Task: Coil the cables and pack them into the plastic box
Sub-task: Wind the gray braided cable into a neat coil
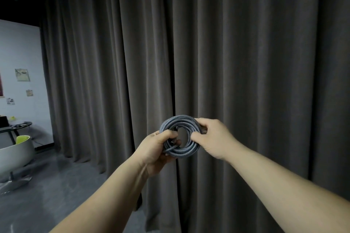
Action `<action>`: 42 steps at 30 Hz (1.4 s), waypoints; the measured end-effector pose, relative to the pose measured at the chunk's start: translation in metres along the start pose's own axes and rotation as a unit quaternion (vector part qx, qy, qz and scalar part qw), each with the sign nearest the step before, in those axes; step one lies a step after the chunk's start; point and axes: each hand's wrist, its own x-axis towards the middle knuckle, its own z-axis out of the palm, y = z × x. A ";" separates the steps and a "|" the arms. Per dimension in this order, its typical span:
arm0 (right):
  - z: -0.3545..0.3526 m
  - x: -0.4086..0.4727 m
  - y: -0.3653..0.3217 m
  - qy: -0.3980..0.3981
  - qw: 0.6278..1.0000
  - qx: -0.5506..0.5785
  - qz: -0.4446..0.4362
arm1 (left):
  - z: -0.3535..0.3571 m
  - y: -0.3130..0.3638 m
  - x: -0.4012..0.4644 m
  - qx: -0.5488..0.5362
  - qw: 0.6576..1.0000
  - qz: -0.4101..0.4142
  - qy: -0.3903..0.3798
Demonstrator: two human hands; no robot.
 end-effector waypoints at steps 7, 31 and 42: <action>-0.007 -0.002 -0.005 -0.027 0.951 0.298 0.078 | -0.005 0.004 0.000 -0.019 0.999 0.012 -0.026; -0.012 0.012 0.008 0.016 0.944 0.313 0.099 | 0.003 0.004 -0.008 -0.014 0.995 0.033 -0.090; -0.017 0.007 0.005 0.018 0.943 0.318 0.099 | 0.002 0.003 -0.012 0.118 0.985 0.088 -0.090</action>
